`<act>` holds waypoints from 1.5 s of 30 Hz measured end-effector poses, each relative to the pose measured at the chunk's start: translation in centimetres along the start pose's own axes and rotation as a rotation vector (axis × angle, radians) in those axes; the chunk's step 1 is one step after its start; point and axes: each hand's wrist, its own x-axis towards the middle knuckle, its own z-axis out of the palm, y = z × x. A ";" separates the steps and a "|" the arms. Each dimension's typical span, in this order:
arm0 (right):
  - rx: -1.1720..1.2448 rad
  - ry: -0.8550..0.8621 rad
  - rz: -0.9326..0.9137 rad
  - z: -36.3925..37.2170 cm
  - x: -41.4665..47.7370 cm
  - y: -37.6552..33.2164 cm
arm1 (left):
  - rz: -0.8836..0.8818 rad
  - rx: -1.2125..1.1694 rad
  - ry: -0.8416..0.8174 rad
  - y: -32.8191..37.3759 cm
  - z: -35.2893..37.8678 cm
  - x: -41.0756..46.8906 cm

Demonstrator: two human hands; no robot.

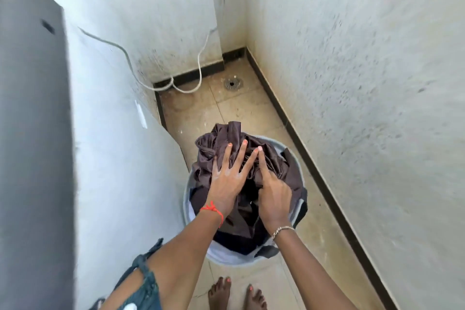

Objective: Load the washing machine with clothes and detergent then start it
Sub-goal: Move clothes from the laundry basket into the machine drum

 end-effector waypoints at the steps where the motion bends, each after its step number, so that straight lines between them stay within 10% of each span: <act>1: 0.010 0.019 -0.001 -2.2 0.0 -1.4 | -0.019 -0.001 0.025 0.3 -2.6 0.0; 15: 0.506 0.470 -0.430 -35.3 -0.9 -28.9 | -0.081 0.068 0.713 -4.4 -43.2 -5.5; 23: 1.023 0.509 -0.798 -41.7 -2.3 -49.0 | -0.234 0.246 0.886 -16.2 -61.6 -13.4; 37: 0.934 -0.094 -0.296 -9.1 -6.1 -53.9 | -0.424 0.370 0.294 -35.4 -36.6 -22.0; 45: 0.402 -0.429 -0.440 -8.5 -4.5 -50.3 | -0.306 0.197 0.056 -34.9 -34.2 -21.2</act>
